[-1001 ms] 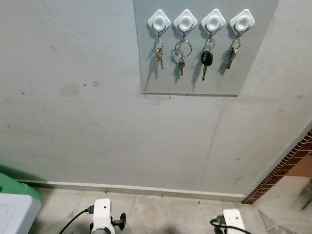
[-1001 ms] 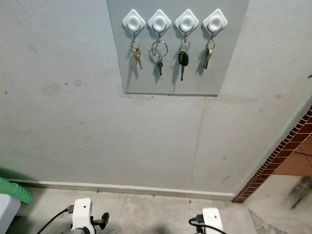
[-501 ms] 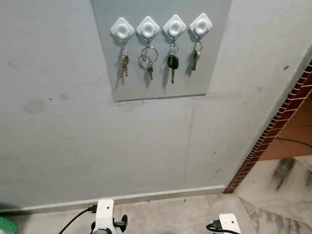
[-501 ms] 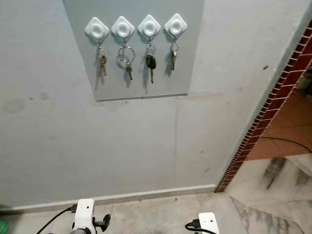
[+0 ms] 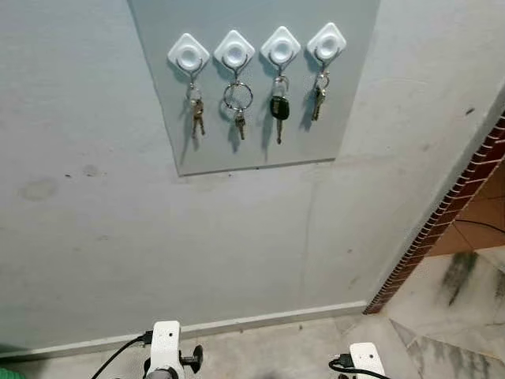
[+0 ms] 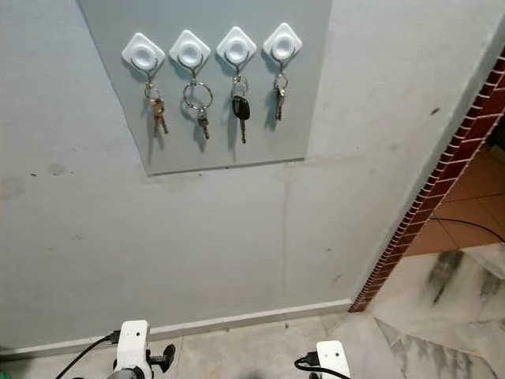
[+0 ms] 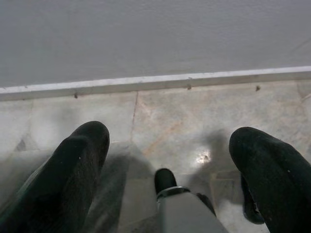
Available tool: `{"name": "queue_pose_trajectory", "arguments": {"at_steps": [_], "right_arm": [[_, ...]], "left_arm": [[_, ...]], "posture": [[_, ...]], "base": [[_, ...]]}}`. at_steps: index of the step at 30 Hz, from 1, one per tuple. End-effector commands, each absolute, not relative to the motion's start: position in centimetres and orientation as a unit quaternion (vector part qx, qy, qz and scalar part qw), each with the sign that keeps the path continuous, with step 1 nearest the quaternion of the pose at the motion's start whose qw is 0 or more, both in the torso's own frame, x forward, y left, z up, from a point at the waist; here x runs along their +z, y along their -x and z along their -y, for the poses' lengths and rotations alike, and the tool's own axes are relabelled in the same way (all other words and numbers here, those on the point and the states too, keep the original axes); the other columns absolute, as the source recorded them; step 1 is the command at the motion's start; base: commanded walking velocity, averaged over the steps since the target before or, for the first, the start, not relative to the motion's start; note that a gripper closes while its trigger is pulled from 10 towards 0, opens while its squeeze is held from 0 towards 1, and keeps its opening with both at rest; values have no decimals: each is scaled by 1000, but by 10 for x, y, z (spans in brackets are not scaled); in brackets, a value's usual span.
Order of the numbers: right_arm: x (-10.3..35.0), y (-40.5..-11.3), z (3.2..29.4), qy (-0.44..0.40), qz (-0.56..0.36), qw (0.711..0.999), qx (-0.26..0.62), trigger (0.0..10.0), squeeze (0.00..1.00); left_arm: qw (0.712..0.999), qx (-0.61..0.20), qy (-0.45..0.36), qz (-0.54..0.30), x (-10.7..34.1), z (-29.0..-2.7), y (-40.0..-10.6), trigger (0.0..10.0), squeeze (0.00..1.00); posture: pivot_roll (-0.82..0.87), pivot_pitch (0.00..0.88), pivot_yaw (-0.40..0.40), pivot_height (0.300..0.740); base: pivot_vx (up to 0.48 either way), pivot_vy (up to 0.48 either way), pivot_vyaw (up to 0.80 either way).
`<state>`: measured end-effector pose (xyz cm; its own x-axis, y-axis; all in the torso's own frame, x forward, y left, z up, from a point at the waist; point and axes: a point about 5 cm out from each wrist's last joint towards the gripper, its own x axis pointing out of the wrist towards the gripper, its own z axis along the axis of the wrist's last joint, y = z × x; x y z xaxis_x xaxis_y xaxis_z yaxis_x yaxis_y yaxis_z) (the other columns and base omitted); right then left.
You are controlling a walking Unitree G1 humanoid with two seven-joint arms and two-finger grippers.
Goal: Hang keys on a hook
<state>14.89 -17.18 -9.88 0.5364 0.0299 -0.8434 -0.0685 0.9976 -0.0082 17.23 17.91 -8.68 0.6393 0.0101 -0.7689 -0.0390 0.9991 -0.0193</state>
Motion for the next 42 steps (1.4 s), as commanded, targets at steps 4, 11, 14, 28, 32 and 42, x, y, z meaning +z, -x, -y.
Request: {"name": "queue_pose_trajectory", "arguments": {"at_steps": [4,11,14,28,32,42], "right_arm": [[-100,-144,174,19,-487,873,20,10000,0],[-101,-143,175,23,-489,872,19,10000,0],[-101,-142,175,24,-490,871,20,10000,0],[-102,-140,178,26,-492,870,18,10000,0],[-101,-141,178,25,-491,871,16,10000,0],[-101,-142,178,22,-491,871,12,10000,0]], "left_arm": [[905,14,25,-424,-86,-175,-175,10000,0],[905,14,16,-426,-86,-176,-177,10000,0],[904,17,16,-427,-86,-177,-177,10000,0],[902,14,13,-432,-87,-176,-175,10000,0],[902,12,8,-432,-86,-176,-176,10000,0],[902,1,1,-433,-86,-174,-177,10000,0]], "posture": [[-33,2,59,740],[-34,0,57,740],[-33,0,56,740],[-42,0,58,740],[-44,0,61,740],[-47,0,60,740]], "base": [[0,-240,-692],[0,0,-678],[0,0,-671],[0,0,-674],[0,0,-672],[0,-24,-669]]}}
